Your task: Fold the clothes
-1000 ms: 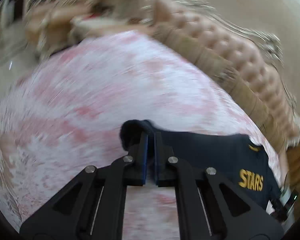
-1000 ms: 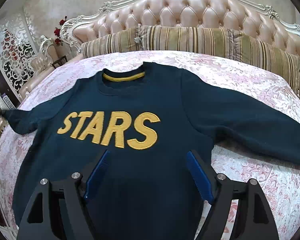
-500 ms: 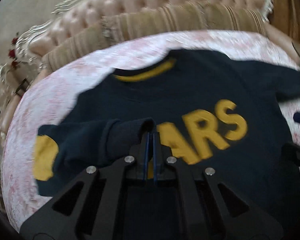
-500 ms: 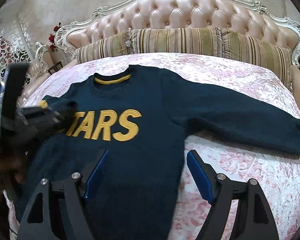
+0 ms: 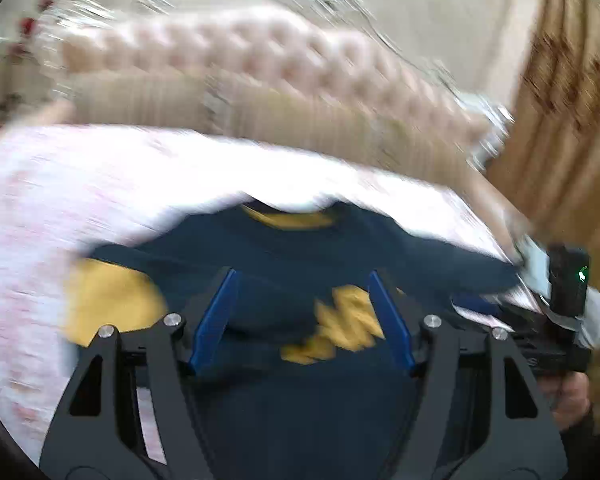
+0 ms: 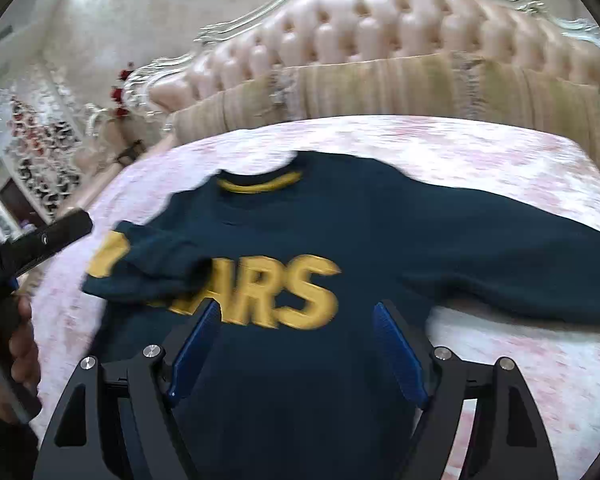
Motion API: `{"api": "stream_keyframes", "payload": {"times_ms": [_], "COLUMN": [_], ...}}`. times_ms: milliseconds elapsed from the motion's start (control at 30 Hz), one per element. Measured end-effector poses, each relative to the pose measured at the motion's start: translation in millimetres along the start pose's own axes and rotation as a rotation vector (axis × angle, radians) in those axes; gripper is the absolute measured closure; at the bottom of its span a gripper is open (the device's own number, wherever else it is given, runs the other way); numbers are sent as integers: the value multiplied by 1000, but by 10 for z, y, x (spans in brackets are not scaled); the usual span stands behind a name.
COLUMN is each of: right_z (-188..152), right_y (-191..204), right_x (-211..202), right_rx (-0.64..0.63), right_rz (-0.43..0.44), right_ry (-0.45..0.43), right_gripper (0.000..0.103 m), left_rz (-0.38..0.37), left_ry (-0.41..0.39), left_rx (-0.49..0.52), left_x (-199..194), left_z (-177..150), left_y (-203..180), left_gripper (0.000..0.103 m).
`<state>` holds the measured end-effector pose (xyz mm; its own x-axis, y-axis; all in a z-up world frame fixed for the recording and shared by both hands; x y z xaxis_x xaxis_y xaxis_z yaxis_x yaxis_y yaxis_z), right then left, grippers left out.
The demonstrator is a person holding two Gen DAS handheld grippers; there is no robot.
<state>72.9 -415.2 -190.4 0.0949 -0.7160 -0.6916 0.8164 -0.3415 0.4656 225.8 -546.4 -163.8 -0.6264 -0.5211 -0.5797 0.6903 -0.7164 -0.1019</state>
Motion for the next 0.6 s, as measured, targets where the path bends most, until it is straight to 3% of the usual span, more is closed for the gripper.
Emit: {"api": "stream_keyframes", "payload": {"times_ms": [167, 267, 467, 600], "right_z": [-1, -12, -104, -82], "right_y": [501, 646, 652, 742], "right_x": [492, 751, 993, 1042], "right_rx": [22, 49, 56, 41], "right_rz": [83, 73, -10, 15], "right_ry": [105, 155, 187, 171], "right_gripper": [24, 24, 24, 24], "left_rz": [51, 81, 84, 73], "left_ry": [-80, -127, -126, -121], "left_rx": [-141, -225, -272, -285], "left_x": [-116, -190, -121, -88], "left_z": [-226, -366, -489, -504], "left_y": [741, 1191, 1316, 1329], "left_gripper": [32, 32, 32, 32]}}
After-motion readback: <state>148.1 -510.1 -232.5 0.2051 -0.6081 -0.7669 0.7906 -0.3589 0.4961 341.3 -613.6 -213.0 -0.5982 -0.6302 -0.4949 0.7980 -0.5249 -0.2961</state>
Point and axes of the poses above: each gripper's, at about its wrist camera, not at the fingertips, and x roughly the way its jaws point, y to its left, z to its top, the point moved 10 cm from there along x, roughly the way its jaws point, and after that the axes turned 13 degrees about x, right-handed, at the moved point
